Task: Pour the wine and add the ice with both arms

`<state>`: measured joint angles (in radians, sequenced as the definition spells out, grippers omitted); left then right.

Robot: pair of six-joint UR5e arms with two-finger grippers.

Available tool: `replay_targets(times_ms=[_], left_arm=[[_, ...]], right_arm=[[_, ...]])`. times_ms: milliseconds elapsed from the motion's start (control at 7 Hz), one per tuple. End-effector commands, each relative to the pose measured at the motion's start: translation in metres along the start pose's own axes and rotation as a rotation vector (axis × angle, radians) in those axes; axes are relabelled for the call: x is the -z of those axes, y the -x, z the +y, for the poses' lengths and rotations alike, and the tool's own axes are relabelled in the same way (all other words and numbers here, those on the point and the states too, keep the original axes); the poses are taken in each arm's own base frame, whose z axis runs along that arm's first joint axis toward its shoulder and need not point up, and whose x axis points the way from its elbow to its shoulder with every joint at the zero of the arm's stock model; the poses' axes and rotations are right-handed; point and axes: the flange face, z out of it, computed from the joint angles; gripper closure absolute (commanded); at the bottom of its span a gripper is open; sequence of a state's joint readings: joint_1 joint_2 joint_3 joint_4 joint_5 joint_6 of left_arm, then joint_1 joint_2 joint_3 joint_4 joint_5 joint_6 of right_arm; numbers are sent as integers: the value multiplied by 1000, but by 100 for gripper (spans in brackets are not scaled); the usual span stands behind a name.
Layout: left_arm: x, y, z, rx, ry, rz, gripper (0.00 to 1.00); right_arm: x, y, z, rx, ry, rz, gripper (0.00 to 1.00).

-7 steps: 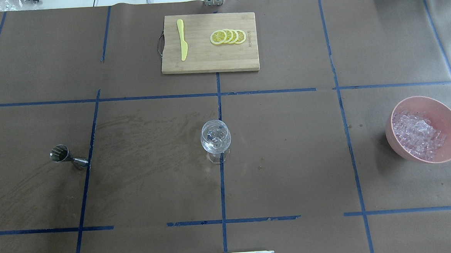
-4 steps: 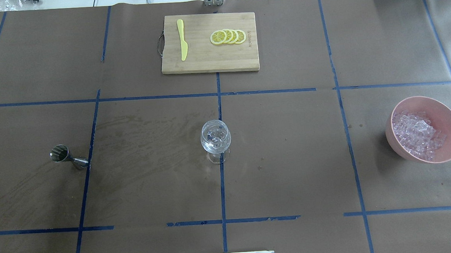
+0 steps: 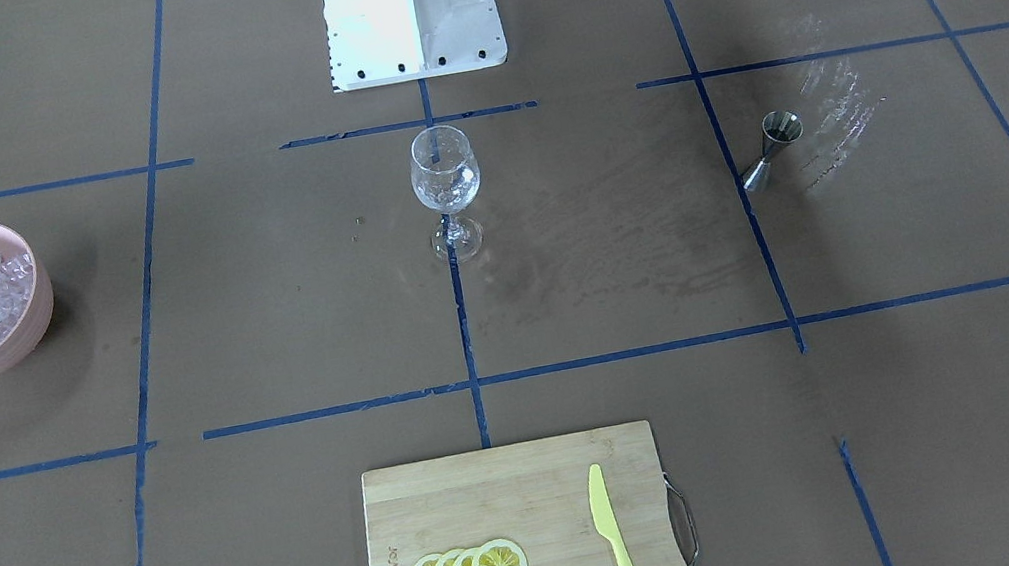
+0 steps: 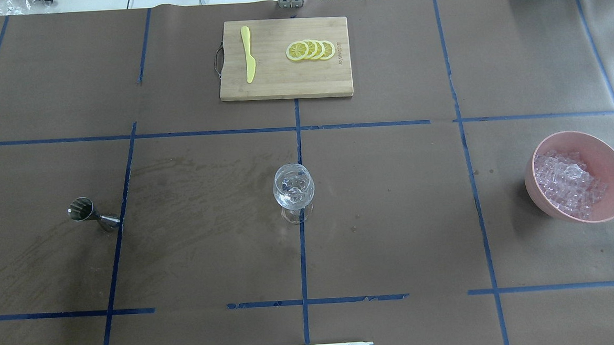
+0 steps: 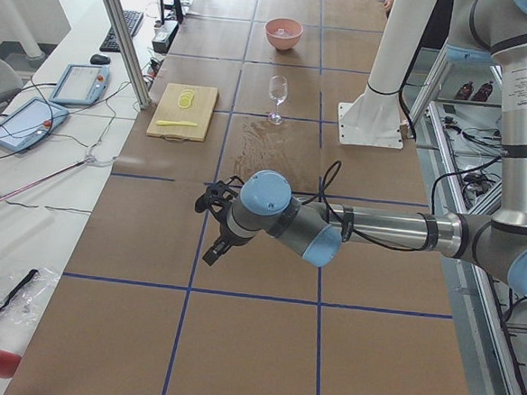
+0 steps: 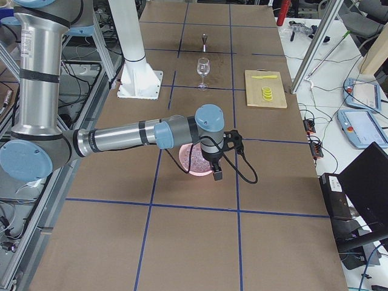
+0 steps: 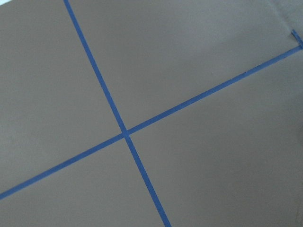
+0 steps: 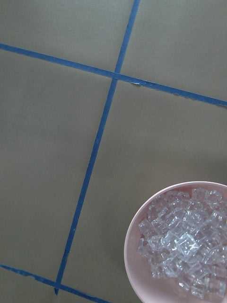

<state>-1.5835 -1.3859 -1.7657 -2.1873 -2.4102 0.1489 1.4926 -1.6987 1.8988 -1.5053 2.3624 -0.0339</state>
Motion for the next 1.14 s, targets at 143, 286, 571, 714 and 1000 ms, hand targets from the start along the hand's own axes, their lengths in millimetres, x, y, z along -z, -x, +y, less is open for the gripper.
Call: replay_targets(times_ms=[143,286,571,714,1000], left_arm=[[8,-6,-25,171,-150,-4,0],[13,-13,-27,120,-199,0,0],[-1,-40,-28,76,-237,54,0],[-8,-56,-41,81,-271,41,0],[-42,-136,-83,175,-323,48,0]], right_arm=[[0,0,-4,-33,-35,-5,0],[6,6,-6,-135,-55,-2,0],[16,17,-14,-118,-146,-14,0],[15,17,-14,-113,-145,-13,0],[13,17,-13,-115,-141,-14,0]])
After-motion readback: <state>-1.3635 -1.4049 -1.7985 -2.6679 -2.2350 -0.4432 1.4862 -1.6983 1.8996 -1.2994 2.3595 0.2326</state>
